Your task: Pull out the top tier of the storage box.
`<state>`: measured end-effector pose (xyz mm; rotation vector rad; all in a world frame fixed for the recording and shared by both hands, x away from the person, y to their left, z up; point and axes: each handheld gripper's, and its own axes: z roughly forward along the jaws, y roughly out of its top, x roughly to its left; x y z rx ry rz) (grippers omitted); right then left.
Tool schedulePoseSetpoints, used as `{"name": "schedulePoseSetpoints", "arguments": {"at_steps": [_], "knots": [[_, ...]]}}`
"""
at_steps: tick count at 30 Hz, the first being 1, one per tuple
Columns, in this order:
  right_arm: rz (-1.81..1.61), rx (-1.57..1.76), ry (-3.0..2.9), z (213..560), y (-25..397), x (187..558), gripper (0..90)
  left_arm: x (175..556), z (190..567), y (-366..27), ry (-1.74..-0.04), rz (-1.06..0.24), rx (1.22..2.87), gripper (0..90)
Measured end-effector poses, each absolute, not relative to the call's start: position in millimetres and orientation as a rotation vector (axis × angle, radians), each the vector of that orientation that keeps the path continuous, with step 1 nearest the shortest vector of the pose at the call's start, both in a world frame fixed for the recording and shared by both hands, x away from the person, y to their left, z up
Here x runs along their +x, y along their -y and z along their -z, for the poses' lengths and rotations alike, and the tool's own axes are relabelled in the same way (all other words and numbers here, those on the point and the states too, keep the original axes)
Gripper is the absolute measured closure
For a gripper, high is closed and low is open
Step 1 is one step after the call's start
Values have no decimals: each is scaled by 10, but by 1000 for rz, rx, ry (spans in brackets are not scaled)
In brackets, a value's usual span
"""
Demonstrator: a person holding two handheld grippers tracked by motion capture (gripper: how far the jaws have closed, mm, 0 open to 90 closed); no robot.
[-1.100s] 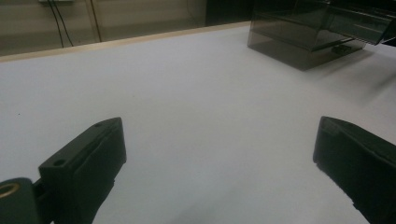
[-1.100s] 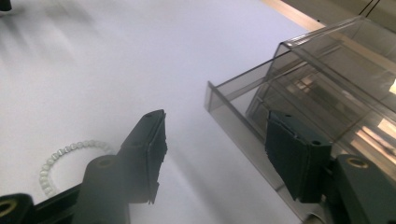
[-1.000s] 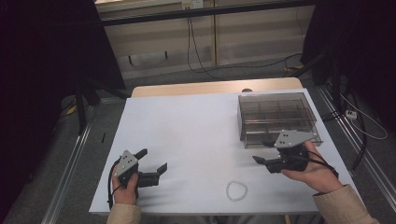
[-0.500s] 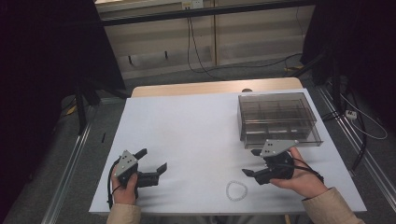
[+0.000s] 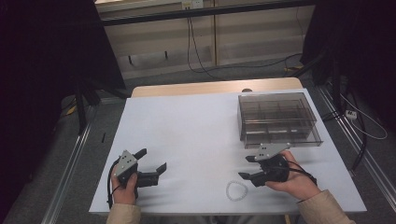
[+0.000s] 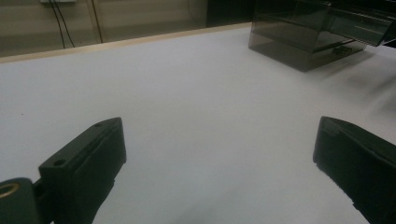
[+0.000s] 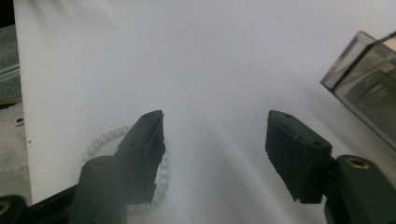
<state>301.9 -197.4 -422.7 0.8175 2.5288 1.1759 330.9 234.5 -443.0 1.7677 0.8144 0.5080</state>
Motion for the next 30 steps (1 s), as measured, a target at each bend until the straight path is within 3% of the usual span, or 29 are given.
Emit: {"name": "schedulePoseSetpoints", "arguments": {"at_steps": [8,19,30], "knots": [[-1171,795,-2576,4295,1933,3017,558,3308,4429,-2347,-816,-509,1768,27],[-1132,806,-2622,4367,1852,2999,539,3308,4427,-2351,-817,-506,1762,27],[-1107,791,-2659,4412,1792,2995,607,3306,4425,-2350,-817,-505,1759,27]]}}
